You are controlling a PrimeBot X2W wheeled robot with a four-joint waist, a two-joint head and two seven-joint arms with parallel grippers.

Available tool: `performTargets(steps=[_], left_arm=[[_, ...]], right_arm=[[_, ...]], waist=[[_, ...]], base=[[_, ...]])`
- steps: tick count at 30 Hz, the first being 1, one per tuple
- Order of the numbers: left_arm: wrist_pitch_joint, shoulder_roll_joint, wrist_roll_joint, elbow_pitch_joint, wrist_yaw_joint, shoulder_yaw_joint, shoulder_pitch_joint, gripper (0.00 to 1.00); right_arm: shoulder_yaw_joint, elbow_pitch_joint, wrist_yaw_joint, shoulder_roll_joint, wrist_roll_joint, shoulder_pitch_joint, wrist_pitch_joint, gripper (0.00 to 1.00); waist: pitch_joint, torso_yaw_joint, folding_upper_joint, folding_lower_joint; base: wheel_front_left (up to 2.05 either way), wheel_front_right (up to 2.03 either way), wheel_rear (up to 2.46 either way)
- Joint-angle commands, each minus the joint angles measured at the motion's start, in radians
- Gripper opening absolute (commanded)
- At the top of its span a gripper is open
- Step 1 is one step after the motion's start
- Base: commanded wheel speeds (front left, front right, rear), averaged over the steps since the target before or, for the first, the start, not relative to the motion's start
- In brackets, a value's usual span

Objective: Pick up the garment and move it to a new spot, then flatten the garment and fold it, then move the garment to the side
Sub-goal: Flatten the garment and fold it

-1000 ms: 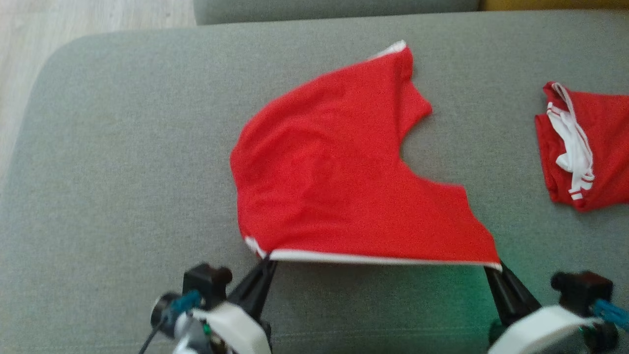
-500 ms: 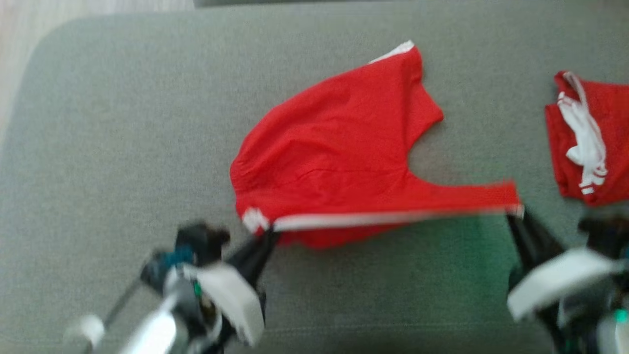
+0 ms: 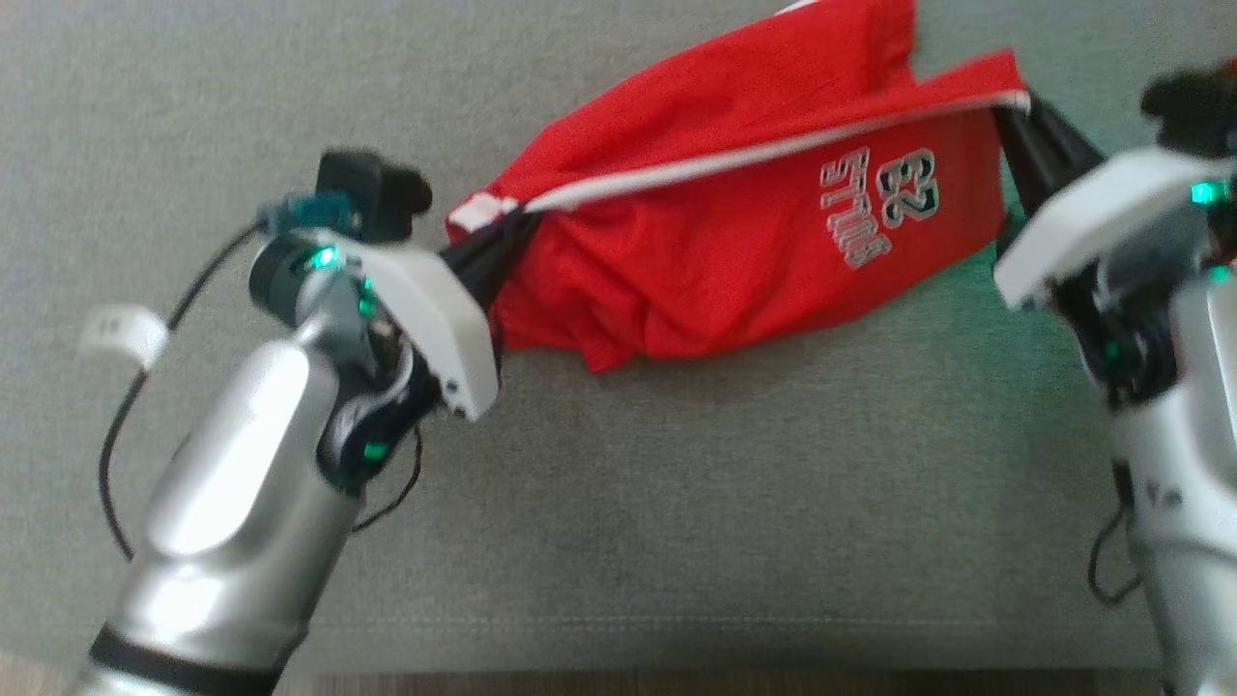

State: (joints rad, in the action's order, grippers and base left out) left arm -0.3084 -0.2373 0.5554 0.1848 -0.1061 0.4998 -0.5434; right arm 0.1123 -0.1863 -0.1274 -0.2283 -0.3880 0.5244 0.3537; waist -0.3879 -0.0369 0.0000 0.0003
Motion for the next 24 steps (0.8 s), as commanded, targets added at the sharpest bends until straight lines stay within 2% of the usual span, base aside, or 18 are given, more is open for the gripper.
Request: performTargets(steps=[1, 11, 12, 13, 14, 15, 20, 21, 22, 24], left_arm=[[-0.006, -0.014, 0.02, 0.017, -0.004, -0.049, -0.069, 0.0], [0.069, 0.041, 0.064, 0.191, -0.019, -0.037, -0.213, 0.0], [0.079, 0.044, 0.066, 0.207, -0.02, -0.031, -0.222, 0.4], [0.097, 0.05, 0.071, 0.237, -0.021, -0.02, -0.231, 1.0], [0.108, 0.052, 0.074, 0.25, -0.022, -0.016, -0.233, 1.0], [0.121, 0.054, 0.076, 0.261, -0.022, -0.014, -0.232, 1.0], [0.26, 0.057, 0.047, 0.277, -0.014, -0.017, -0.204, 1.0], [0.298, 0.056, 0.033, 0.272, -0.004, -0.018, -0.192, 1.0], [0.376, 0.053, 0.005, 0.257, 0.024, -0.024, -0.163, 1.0], [0.456, 0.046, -0.028, 0.234, 0.065, -0.034, -0.132, 1.0]], right_arm=[[0.025, -0.033, -0.003, -0.023, -0.017, 0.077, -0.022, 0.0], [0.119, -0.322, -0.003, -0.029, -0.084, 0.294, -0.133, 0.0], [0.131, -0.343, -0.003, -0.028, -0.09, 0.308, -0.152, 0.0], [0.159, -0.373, -0.003, -0.028, -0.104, 0.331, -0.202, 0.54], [0.169, -0.386, -0.003, -0.029, -0.11, 0.339, -0.232, 0.96], [0.18, -0.4, -0.003, -0.031, -0.113, 0.345, -0.26, 1.0], [0.219, -0.432, -0.003, -0.042, -0.103, 0.344, -0.438, 1.0], [0.225, -0.43, -0.003, -0.044, -0.094, 0.335, -0.474, 1.0], [0.225, -0.425, -0.003, -0.051, -0.066, 0.313, -0.538, 1.0], [0.211, -0.409, -0.003, -0.056, -0.029, 0.283, -0.575, 1.0]], waist=[[-0.032, -0.023, 0.0, -0.0003], [-0.072, -0.06, 0.0, -0.0003], [-0.074, -0.062, 0.0, -0.0003], [-0.076, -0.065, 0.0, -0.0003], [-0.077, -0.065, 0.0, -0.0003], [-0.077, -0.065, 0.0, -0.0003], [-0.073, -0.065, 0.0, -0.0003], [-0.07, -0.064, 0.0, -0.0003], [-0.062, -0.061, 0.0, -0.0003], [-0.052, -0.058, 0.0, -0.0003]], base=[[0.0, 0.0, 0.0], [0.0, 0.0, 0.0], [0.0, 0.0, 0.0], [0.0, 0.0, 0.0], [0.0, 0.0, 0.0], [0.0, 0.0, 0.0], [0.0, 0.0, 0.0], [0.0, 0.0, 0.0], [0.0, 0.0, 0.0], [0.0, 0.0, 0.0]])
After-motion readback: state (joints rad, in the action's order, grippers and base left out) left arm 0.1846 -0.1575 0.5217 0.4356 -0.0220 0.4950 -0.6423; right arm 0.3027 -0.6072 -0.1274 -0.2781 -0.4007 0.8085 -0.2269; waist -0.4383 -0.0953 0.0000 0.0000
